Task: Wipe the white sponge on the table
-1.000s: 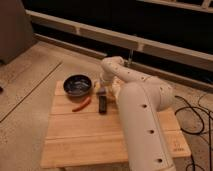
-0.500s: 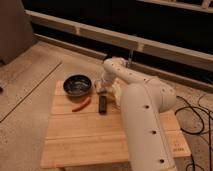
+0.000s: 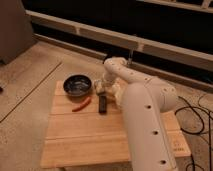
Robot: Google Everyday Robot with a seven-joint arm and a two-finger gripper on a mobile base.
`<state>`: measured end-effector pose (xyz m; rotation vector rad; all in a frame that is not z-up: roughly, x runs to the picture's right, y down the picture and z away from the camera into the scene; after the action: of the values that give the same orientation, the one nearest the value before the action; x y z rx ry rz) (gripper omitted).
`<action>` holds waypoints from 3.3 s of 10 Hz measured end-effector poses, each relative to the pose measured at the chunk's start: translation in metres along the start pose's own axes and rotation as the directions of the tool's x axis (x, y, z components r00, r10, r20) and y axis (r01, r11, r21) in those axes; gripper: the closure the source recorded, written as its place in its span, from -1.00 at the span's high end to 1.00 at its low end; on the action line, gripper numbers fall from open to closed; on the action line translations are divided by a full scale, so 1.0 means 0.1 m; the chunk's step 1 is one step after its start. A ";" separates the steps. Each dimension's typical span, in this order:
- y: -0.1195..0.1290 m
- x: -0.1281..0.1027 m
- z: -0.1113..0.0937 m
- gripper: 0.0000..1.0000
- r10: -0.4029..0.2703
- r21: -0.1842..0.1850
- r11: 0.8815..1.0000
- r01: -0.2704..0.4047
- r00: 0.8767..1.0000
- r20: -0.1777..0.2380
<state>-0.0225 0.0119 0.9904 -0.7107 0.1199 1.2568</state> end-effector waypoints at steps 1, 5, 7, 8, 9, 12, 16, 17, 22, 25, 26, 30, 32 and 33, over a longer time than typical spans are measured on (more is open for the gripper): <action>0.08 0.06 0.03 -1.00 0.008 -0.017 1.000 -0.008 1.000 -0.022; 0.29 0.35 0.18 -1.00 0.041 -0.063 0.997 -0.051 0.987 -0.153; 0.17 0.47 0.13 -1.00 0.062 -0.026 0.997 -0.069 0.976 -0.208; -0.01 0.60 0.05 -1.00 0.092 0.017 0.996 -0.091 0.963 -0.255; -0.13 0.67 0.00 -1.00 0.111 0.042 0.994 -0.103 0.955 -0.276; -0.48 0.66 -0.10 -1.00 0.136 0.099 0.989 -0.111 0.942 -0.308; -0.69 0.30 0.03 -1.00 0.072 0.088 0.995 -0.050 0.963 -0.258; -0.70 0.21 0.06 -1.00 0.052 0.080 0.996 -0.033 0.969 -0.243; -0.29 -0.25 0.19 -1.00 -0.060 0.015 0.998 0.063 0.984 -0.170; 0.04 -0.43 0.27 -1.00 -0.074 -0.040 0.997 0.069 0.989 -0.128; 0.11 -0.48 0.27 -1.00 -0.063 -0.052 0.997 0.058 0.992 -0.112; 0.37 -0.48 0.24 -1.00 0.005 -0.088 0.996 -0.014 0.996 -0.093; 0.44 -0.36 0.19 -1.00 0.018 -0.077 0.997 -0.027 0.993 -0.112; 0.47 -0.22 0.17 -1.00 0.027 -0.068 0.997 -0.037 0.990 -0.141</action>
<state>-0.0769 0.0094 0.9933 -0.8611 0.2033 1.2458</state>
